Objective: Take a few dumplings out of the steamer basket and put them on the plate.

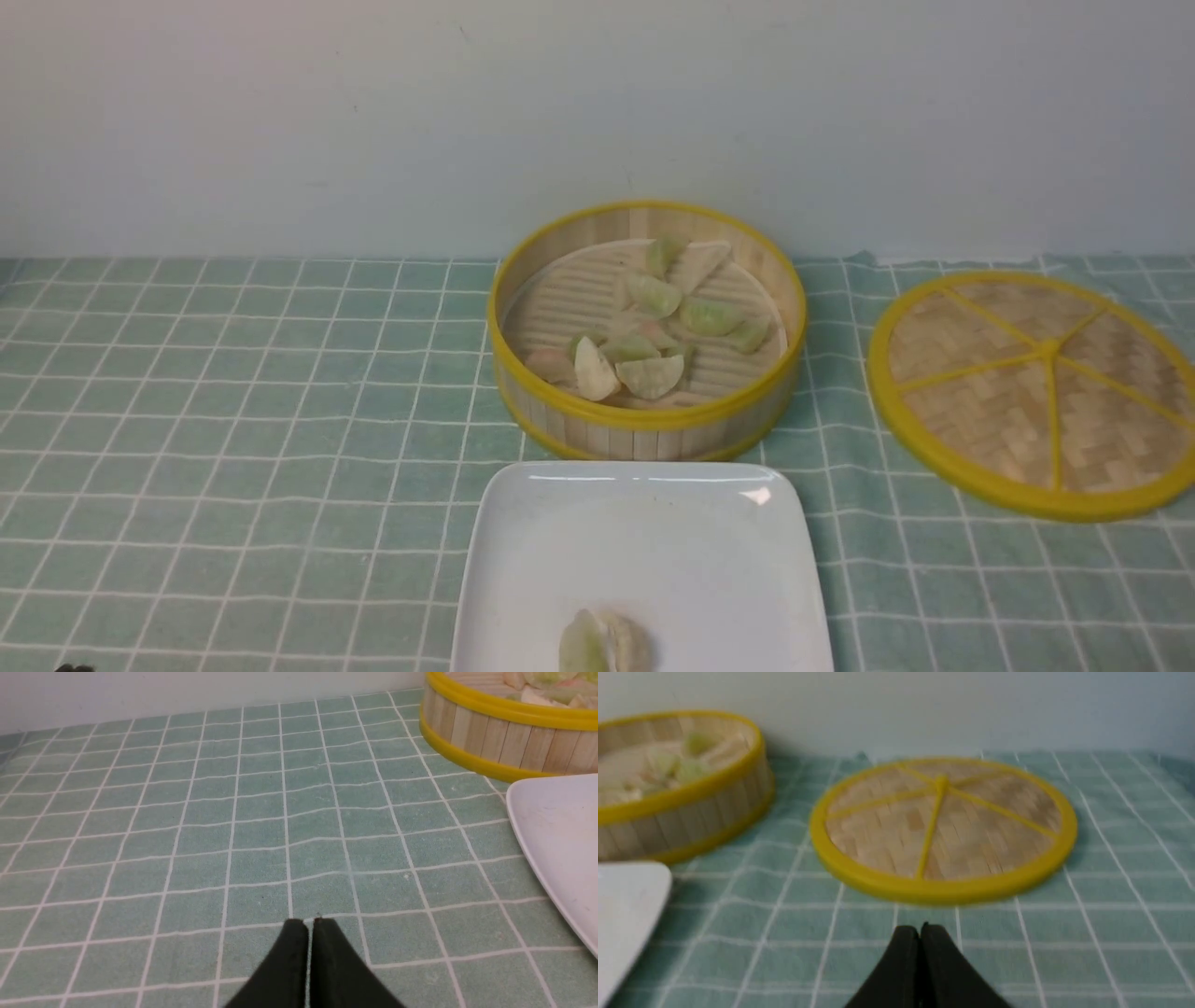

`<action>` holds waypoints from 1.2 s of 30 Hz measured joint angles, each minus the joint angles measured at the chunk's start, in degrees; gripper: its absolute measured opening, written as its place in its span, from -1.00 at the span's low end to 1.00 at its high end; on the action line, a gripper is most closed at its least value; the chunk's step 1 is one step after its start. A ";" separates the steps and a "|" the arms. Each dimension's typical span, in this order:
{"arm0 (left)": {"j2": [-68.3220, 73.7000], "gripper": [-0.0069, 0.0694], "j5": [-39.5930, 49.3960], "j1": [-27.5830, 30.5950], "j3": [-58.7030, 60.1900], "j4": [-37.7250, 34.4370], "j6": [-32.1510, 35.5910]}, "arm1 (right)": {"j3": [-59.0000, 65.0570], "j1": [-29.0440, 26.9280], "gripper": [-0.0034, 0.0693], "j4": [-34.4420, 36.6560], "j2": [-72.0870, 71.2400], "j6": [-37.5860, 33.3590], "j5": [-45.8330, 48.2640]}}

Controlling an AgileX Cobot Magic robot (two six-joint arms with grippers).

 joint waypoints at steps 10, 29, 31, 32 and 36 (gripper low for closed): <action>0.00 -0.83 0.05 0.00 0.00 0.00 0.00 | 0.31 -0.15 -0.95 0.00 -0.15 0.00 -1.80; 0.00 -0.83 0.05 0.00 0.00 0.00 0.00 | 0.36 -0.15 -0.95 0.00 -0.15 0.00 -1.80; 0.00 -0.83 0.05 0.00 0.00 0.00 0.00 | 0.36 -0.15 -0.95 0.00 -0.15 0.00 -1.80; 0.00 -0.83 0.05 0.00 0.00 0.00 0.00 | 0.36 -0.15 -0.95 0.00 -0.15 0.00 -1.80; 0.00 -0.83 0.05 0.00 0.00 0.00 0.00 | 0.36 -0.15 -0.95 0.00 -0.15 0.00 -1.80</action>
